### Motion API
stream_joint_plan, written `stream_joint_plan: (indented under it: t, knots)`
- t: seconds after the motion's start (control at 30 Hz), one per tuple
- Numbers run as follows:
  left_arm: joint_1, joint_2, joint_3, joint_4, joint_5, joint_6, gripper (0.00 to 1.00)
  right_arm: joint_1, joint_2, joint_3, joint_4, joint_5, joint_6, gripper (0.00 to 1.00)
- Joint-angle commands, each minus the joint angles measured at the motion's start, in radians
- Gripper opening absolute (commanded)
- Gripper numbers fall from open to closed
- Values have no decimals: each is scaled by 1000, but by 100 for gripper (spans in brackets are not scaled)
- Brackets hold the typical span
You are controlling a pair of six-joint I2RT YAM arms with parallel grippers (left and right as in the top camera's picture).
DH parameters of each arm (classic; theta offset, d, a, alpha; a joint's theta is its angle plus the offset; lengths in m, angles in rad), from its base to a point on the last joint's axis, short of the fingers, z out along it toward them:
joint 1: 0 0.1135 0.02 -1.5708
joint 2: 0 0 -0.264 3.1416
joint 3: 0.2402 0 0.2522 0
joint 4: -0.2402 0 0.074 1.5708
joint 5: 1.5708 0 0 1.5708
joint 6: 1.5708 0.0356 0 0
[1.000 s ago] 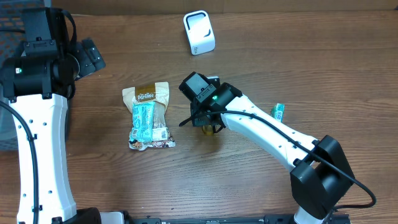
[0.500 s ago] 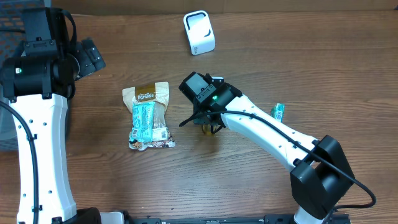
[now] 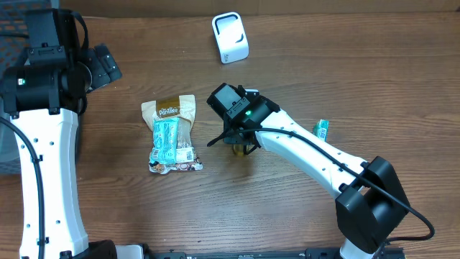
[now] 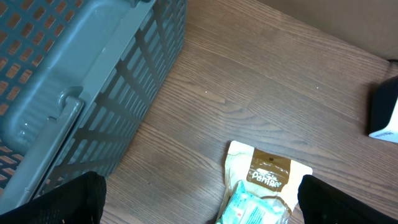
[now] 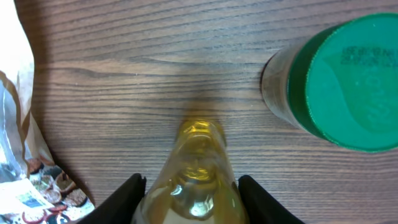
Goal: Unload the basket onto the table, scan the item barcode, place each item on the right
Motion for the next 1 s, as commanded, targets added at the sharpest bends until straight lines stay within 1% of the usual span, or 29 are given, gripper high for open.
stream_joint_plan:
  t: [0.0,0.07,0.17,0.23,0.47,0.6,0.73,0.87,0.93,0.97]
  knots:
    - [1,1,1,2,-17,-3,100,-2,-10,-3,6,-3,4,38]
    - [1,1,1,2,-17,-3,99,-4,-13,-3,7,-12,4,36]
    - [1,1,1,2,-17,-3,100,-26,-45,-1,11,-84,-1,36]
    - [1,1,1,2,-17,-3,99,-42,-93,0,11,-125,-10,36]
    - [1,1,1,2,-17,-3,100,-114,-303,0,23,-293,-124,36]
    - [1,1,1,2,-17,-3,99,-243,-406,0,24,-598,-256,36]
    - [1,1,1,2,-17,-3,100,-377,-444,0,3,-964,-476,36]
    - [1,1,1,2,-17,-3,100,-423,-444,0,-34,-1273,-664,37]
    - [1,1,1,2,-17,-3,100,-423,-444,0,-35,-1375,-701,37]
    - [1,1,1,2,-17,-3,100,-423,-444,0,-35,-1378,-701,37]
